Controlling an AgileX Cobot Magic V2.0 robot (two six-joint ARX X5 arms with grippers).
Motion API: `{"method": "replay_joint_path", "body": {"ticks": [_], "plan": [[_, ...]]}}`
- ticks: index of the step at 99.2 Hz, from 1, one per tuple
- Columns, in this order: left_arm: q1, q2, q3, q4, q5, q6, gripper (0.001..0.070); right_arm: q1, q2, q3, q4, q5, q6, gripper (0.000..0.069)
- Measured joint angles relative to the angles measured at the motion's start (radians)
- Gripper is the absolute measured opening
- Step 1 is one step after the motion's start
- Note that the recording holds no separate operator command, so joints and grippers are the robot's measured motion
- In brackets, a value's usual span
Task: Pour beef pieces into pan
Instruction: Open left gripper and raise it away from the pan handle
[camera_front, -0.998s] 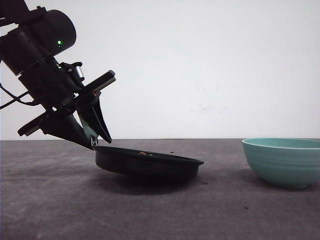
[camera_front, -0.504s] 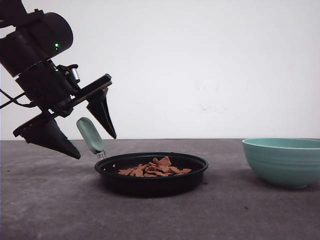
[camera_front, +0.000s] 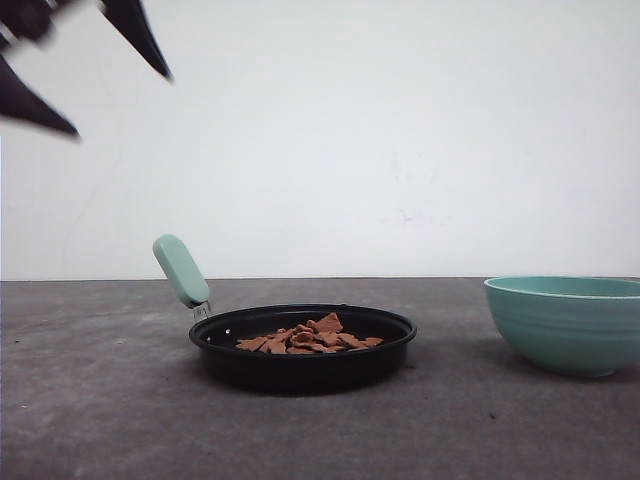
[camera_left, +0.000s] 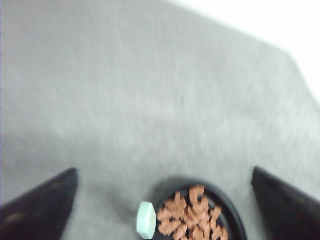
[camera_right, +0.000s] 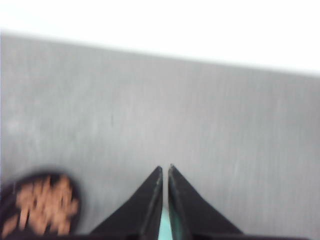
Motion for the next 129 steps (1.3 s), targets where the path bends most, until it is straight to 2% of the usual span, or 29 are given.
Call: {"method": "replay_joint_path", "body": {"ticks": [14,18,24,31,40,59,75,129], "plan": [[0.042,-0.162,0.000,-0.024,-0.003,0.088,0.0141,0.002,-0.005,-0.057,0.139,0.000,-0.010,0.0015],[0.050,-0.191,0.000,-0.021,-0.010,0.107,0.0079,0.005,-0.012,-0.092,0.192,0.000,-0.012,0.0015],[0.065,-0.232,-0.009,-0.013,-0.050,0.126,0.0035,0.013,-0.026,-0.150,0.263,0.003,-0.013,0.0015],[0.089,-0.287,-0.045,-0.008,-0.101,0.138,0.0018,0.024,-0.054,-0.228,0.360,0.024,-0.015,0.0015],[0.119,-0.356,-0.103,-0.007,-0.117,0.138,0.0014,0.034,-0.105,-0.316,0.457,0.030,-0.028,0.0015],[0.143,-0.424,-0.125,-0.080,-0.188,0.149,0.0014,0.038,-0.164,-0.342,0.409,0.046,-0.033,0.0015],[0.143,-0.448,-0.125,-0.173,-0.190,0.153,0.0014,0.038,-0.196,-0.342,0.427,0.047,-0.035,0.0015],[0.143,-0.456,-0.125,-0.173,-0.190,0.156,0.0014,0.038,-0.218,-0.342,0.438,0.048,-0.038,0.0015]]}}
